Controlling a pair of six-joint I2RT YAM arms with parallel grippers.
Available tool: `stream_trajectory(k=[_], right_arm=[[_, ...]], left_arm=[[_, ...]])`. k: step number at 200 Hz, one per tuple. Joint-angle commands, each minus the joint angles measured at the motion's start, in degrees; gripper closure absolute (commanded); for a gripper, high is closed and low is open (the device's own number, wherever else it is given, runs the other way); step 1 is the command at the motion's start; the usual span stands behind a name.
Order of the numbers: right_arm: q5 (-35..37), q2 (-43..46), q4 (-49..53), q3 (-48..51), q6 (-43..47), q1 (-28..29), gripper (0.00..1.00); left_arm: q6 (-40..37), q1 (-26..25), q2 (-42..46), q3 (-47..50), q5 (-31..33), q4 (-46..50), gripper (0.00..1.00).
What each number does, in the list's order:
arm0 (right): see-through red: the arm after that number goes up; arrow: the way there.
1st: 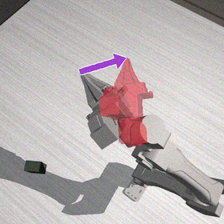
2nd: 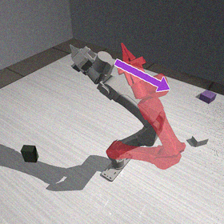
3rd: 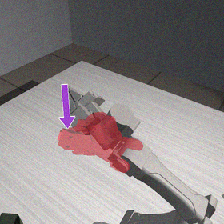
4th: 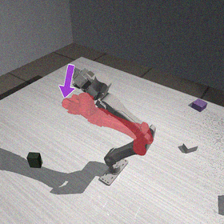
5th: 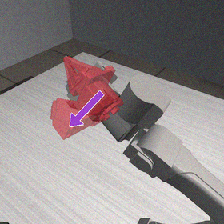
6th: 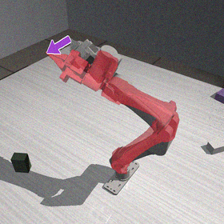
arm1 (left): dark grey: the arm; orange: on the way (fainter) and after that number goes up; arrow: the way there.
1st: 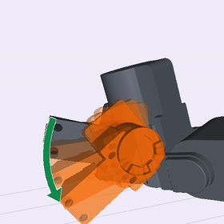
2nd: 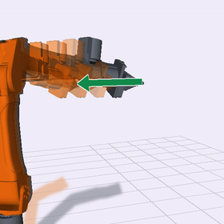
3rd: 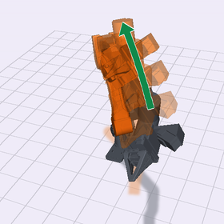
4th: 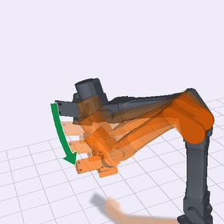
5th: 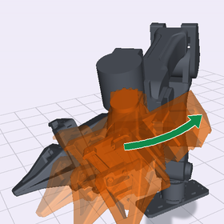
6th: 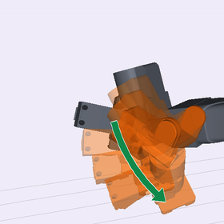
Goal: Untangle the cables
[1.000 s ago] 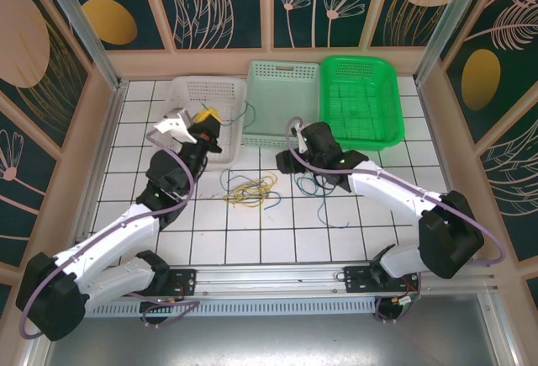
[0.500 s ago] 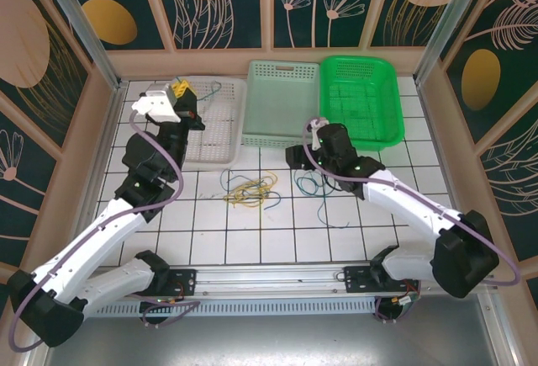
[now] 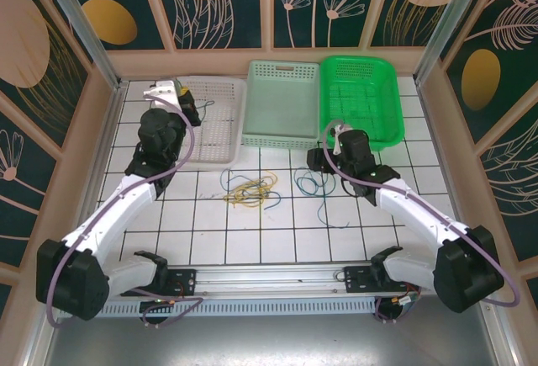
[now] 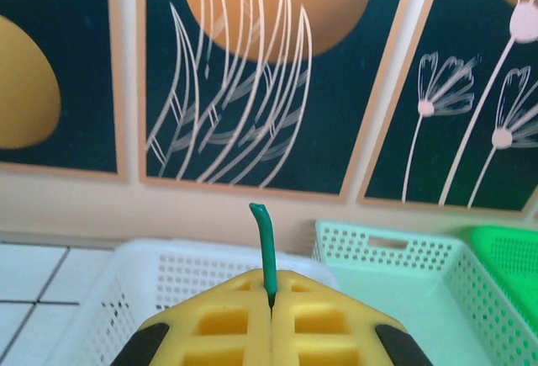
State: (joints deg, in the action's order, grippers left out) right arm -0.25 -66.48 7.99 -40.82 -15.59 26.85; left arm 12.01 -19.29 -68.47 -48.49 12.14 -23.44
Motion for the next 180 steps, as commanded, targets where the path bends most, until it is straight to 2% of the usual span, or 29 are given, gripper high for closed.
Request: stream_trajectory(k=[1, 36, 67, 82, 96, 125, 137, 153, 164, 180], right_arm=[[-1.0, 1.5, 0.8, 1.0, -0.8, -0.7, 0.19], [-1.1, 1.3, 0.6, 1.6, -0.9, -1.3, 0.19], [-0.8, 1.3, 0.5, 2.8, -0.8, -2.2, 0.19], [-0.5, 1.3, 0.6, 3.8, -0.7, -3.0, 0.19], [-0.7, 1.1, 0.7, 4.9, -0.9, -4.1, 0.19], [-1.4, -0.9, 2.1, 5.2, -0.4, -5.4, 0.21], [-2.4, -2.1, 2.4, 5.1, 0.1, -5.5, 0.21], [-1.2, -4.1, 3.6, 4.7, -1.1, -5.6, 0.21], [-0.7, -5.4, 3.8, 4.8, -2.4, -6.1, 0.22], [-2.4, -7.0, 3.0, 4.8, -3.9, -7.4, 0.24]], left_arm=[[2.7, 0.9, -2.7, 0.7, -7.4, -4.0, 0.99], [3.4, 1.3, -7.4, 2.5, -9.0, -7.7, 0.99], [3.2, 1.5, -11.4, 3.9, -11.6, -10.9, 0.97], [3.4, 1.5, -13.0, 5.4, -10.7, -12.5, 0.94], [4.7, 1.5, -13.6, 7.4, -9.1, -13.8, 0.81], [6.8, 1.5, -12.8, 11.0, -9.1, -15.3, 0.75], [7.8, 1.5, -12.3, 12.3, -8.6, -15.6, 0.61], [8.7, 1.5, -11.8, 13.5, -8.7, -15.3, 0.52], [9.0, 1.5, -11.5, 13.8, -9.2, -14.8, 0.36], [8.9, 1.5, -10.7, 13.9, -10.2, -14.2, 0.26]])
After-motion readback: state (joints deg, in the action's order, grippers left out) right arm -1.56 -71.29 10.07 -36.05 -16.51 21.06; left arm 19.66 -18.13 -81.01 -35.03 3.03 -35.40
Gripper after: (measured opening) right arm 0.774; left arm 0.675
